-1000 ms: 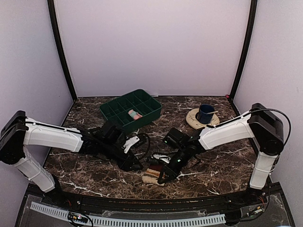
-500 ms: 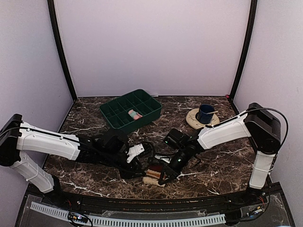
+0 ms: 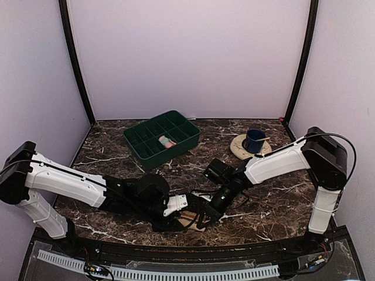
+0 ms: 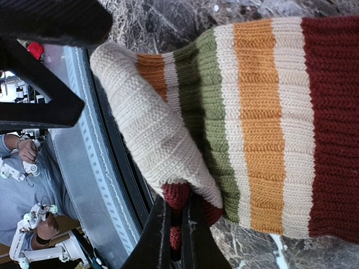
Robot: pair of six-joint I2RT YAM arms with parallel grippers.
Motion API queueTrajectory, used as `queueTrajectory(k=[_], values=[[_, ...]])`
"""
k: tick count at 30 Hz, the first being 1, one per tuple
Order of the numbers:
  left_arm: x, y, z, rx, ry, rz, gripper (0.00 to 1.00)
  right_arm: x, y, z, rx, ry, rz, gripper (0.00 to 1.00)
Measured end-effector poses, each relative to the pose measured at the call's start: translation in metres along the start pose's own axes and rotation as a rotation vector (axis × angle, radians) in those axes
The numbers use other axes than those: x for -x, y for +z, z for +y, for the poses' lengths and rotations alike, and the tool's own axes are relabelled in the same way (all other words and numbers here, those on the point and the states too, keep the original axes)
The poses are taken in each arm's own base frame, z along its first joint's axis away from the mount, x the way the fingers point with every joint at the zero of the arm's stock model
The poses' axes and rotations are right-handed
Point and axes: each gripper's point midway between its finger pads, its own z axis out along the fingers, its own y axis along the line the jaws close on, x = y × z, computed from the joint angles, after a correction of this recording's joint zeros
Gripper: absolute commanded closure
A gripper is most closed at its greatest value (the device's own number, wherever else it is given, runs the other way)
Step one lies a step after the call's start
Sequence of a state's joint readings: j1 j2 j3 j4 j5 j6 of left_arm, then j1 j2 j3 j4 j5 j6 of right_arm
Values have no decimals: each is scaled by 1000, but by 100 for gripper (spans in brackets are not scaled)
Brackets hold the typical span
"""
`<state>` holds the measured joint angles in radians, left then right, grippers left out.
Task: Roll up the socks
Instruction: Roll the sock at the center of the board.
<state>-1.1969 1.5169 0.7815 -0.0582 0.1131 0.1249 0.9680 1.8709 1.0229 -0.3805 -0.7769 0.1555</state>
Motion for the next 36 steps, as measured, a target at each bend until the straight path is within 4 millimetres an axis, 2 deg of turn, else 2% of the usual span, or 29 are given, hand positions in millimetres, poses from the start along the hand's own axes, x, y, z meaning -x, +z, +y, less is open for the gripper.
queueTrajectory(k=[12,17,21,31,33,36], values=[[8,15,4,18,61,15,55,-2,0,2,12,9,6,100],[9,15,1,0,66,11,63,-3,1,1,15,11,8,100],[10,18,-3,-23,68,13,64,-7,2,1,20,20,14,100],[1,26,-13,-74,68,41,65,-8,2,2,33,26,14,100],[0,27,-14,-80,68,45,67,-8,2,2,33,26,14,100],[0,28,-16,-87,69,48,76,-8,2,2,33,26,14,100]])
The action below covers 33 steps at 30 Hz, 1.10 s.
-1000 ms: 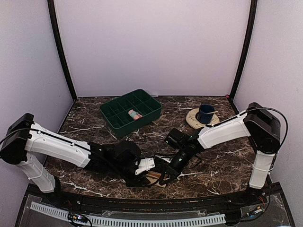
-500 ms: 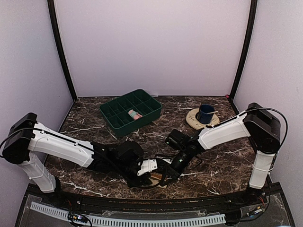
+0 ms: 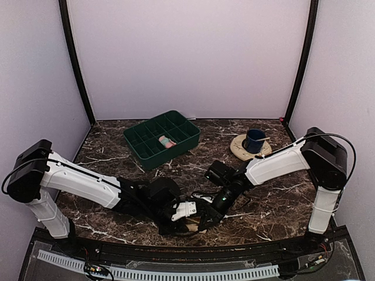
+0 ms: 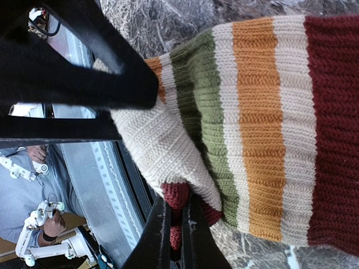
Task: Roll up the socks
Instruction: Roll the sock at the center of the board.
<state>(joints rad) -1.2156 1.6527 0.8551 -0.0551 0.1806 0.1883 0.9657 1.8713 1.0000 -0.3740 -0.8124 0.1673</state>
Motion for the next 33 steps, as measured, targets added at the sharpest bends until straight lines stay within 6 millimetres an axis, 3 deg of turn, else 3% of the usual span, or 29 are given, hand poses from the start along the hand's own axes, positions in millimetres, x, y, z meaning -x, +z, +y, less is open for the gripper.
queueTrajectory(k=[12,16,20,28,33], values=[[2,11,-7,-61,12,21,100,-3,0,-1,-2,8,6,100],[2,13,-10,-81,9,30,100,-4,1,-2,-2,12,9,99],[2,13,-11,-97,3,39,100,-5,1,-2,-4,14,12,91],[6,11,-1,-198,-65,42,100,-9,-3,-6,-14,42,8,78],[7,11,6,-260,-118,45,100,-9,-10,-7,-29,47,-16,75]])
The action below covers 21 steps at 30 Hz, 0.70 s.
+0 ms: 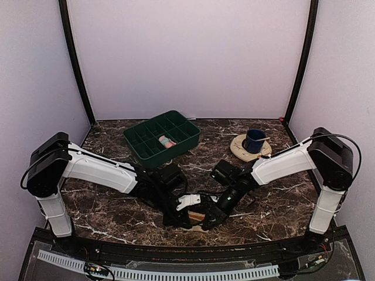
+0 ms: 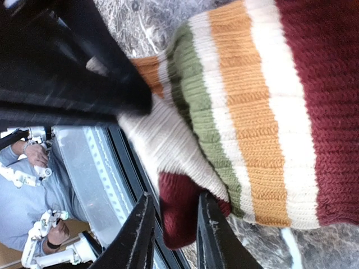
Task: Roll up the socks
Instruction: Roll the sock at the center of the board.
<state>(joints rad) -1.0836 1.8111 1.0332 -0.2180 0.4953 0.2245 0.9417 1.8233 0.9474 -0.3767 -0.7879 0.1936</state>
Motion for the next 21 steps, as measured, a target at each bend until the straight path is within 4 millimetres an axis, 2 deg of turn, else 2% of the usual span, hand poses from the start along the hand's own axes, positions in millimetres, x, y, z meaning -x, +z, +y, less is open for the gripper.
queueTrajectory(k=[5,13,21], values=[[-6,6,2,-66,-53,30,100,-2,-4,-4,-15,13,-21,74],[-5,8,-3,-149,-94,47,100,-5,-12,-14,-52,51,-60,73],[-4,9,-2,-225,-152,57,100,-2,-29,-32,-144,106,-147,73]])
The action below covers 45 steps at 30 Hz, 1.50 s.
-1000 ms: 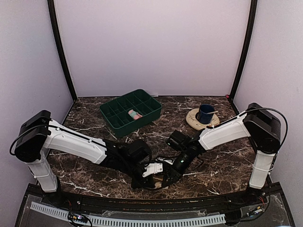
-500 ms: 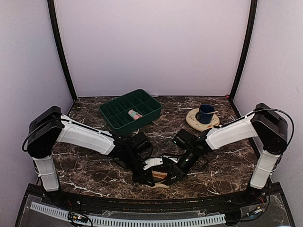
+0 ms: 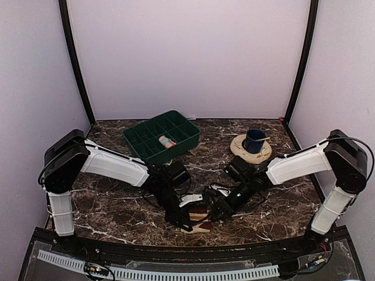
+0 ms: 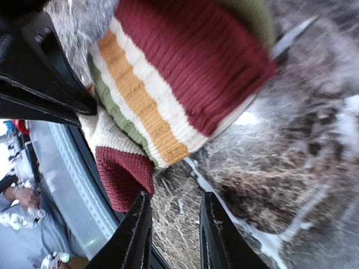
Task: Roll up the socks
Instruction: Roll the sock at the center of the board.
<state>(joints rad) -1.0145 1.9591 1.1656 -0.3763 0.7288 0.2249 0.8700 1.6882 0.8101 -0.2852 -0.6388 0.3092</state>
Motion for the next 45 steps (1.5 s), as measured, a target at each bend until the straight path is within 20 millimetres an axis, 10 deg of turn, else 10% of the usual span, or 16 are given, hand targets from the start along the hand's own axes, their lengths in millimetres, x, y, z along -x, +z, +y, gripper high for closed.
queueTrajectory(k=[15,45], values=[[6,-8,9,-129,-123,-25,100,20,-44,-6,-273,-153,-243,73],[6,-13,20,-312,-297,-39,100,-8,5,51,-626,-826,-182,60]])
